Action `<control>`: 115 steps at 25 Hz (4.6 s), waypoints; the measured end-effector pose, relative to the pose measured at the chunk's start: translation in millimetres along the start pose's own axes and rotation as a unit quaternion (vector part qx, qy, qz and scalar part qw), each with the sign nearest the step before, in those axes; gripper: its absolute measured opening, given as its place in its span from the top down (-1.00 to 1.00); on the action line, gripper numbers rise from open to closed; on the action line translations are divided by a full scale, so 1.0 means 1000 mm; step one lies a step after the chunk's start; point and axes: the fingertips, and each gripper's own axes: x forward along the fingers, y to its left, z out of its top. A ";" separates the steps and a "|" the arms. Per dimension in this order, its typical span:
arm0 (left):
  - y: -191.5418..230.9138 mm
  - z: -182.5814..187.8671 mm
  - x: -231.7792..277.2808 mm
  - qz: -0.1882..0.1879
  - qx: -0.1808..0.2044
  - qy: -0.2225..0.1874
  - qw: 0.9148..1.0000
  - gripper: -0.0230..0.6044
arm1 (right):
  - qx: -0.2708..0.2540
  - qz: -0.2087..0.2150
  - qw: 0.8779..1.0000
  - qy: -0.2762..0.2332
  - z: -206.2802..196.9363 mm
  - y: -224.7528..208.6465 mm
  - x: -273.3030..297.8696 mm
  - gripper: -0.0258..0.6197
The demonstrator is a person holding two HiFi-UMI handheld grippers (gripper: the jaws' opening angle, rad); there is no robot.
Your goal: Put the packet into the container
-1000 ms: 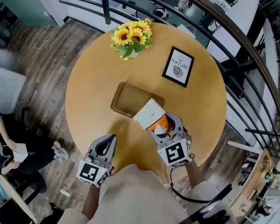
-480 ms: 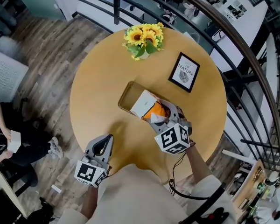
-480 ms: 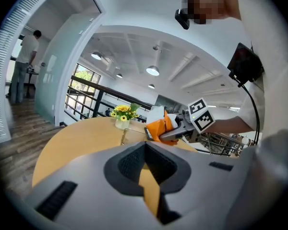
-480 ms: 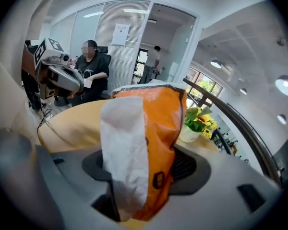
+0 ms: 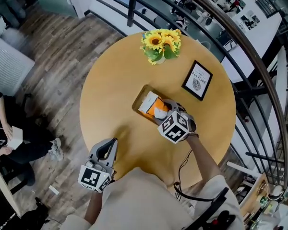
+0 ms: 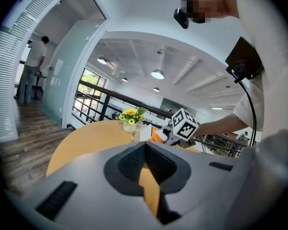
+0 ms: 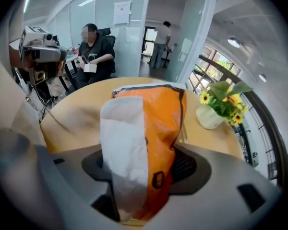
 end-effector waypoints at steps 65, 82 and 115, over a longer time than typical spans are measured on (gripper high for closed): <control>-0.072 0.037 -0.012 -0.051 0.089 -0.024 0.994 0.91 | 0.298 -0.132 0.847 -0.419 0.008 0.058 -0.196 0.90; -0.145 0.012 -0.052 -0.052 0.113 -0.023 0.992 0.91 | 0.265 -0.090 0.842 -0.461 -0.018 0.153 -0.243 0.91; -0.176 -0.037 -0.277 -0.156 0.143 -0.081 0.974 0.91 | 0.258 -0.204 0.827 -0.456 0.032 0.396 -0.318 0.91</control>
